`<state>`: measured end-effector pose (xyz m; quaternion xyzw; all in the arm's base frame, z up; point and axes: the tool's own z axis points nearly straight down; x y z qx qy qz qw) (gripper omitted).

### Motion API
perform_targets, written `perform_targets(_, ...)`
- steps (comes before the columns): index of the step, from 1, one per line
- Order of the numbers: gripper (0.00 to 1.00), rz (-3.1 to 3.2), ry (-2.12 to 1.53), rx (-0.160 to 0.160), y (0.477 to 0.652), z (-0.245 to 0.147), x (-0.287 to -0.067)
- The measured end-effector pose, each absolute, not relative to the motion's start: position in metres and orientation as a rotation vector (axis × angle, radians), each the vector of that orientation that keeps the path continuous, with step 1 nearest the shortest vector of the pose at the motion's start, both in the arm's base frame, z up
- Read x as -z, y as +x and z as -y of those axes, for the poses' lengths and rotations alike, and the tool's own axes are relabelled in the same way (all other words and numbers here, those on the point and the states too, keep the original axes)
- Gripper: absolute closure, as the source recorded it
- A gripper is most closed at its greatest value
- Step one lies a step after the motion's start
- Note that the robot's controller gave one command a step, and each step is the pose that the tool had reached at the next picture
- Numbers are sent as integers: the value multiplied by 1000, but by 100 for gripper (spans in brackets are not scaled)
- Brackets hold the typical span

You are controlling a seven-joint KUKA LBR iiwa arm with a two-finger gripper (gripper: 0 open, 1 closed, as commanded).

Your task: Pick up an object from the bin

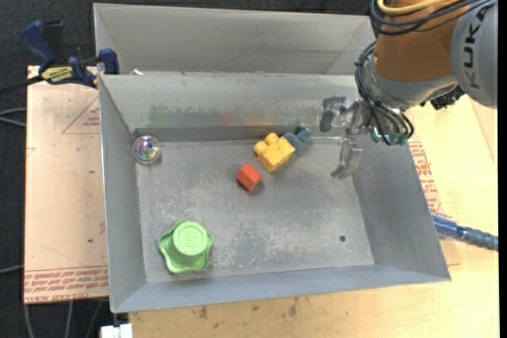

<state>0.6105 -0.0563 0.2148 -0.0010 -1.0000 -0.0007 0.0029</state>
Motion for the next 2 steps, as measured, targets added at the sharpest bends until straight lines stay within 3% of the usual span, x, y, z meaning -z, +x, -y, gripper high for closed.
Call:
perform_targets(1, 0, 3142, -10, 7, 653, -12, -167)
perform_targets(2, 0, 3132, -249, 2, 641, -9, -141)
